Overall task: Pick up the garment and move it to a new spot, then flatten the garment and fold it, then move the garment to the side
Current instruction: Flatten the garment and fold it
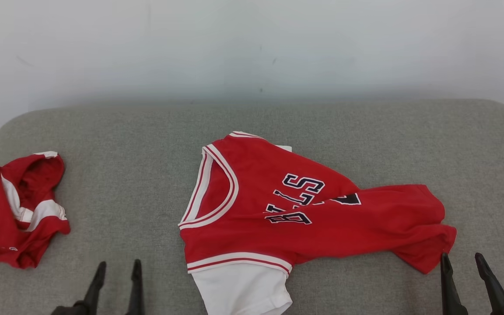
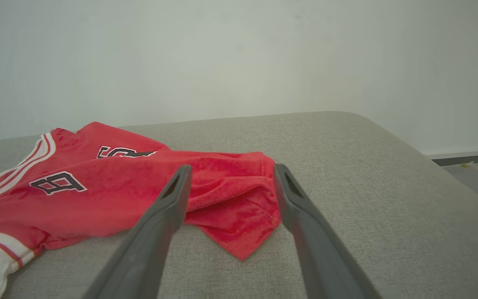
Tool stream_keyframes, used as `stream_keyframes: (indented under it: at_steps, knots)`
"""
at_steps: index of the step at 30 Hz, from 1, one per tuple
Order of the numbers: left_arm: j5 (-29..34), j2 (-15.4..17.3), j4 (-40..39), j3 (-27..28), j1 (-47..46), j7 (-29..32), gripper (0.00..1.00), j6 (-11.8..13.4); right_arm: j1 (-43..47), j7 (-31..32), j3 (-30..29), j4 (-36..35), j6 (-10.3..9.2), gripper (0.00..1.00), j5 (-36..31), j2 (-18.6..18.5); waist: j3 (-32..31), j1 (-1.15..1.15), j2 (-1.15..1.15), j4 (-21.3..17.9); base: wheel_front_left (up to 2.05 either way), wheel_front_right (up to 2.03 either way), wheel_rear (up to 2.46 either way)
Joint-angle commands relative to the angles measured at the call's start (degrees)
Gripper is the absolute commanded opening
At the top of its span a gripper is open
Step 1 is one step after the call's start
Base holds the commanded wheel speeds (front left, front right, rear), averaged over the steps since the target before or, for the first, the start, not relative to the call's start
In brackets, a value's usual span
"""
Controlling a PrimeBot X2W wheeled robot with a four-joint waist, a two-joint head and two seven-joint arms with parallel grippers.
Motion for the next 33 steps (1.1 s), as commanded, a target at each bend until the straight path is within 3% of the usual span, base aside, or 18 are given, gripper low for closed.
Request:
stream_keyframes:
  at_steps: [1,9,16,33]
  knots:
    - [-0.6,0.0,0.8,-1.6,-0.5,0.0,1.00,-0.4,-1.4,0.0,-0.4,1.8,-0.16,1.00,-0.4,-0.9,1.0,0.00,0.00,-0.3,0.00,0.00,0.00]
    - [-2.3,0.0,5.3,-9.3,-0.7,0.0,1.00,-1.0,-6.9,0.0,-1.9,12.3,-0.16,1.00,-0.3,-3.7,4.7,0.00,0.00,-1.0,0.00,0.00,0.00]
    - [-5.3,0.0,9.3,-15.2,-1.3,0.0,1.00,-1.3,-11.7,0.0,-2.1,18.2,-0.16,1.00,0.6,-3.4,7.6,0.00,0.00,-1.3,0.00,0.00,0.00]
    - [-11.9,-0.1,17.3,-22.5,-4.9,0.4,1.00,-1.9,-20.5,0.0,2.0,29.8,-0.16,1.00,4.6,-3.4,10.7,0.00,0.00,-1.7,0.00,0.00,0.00]
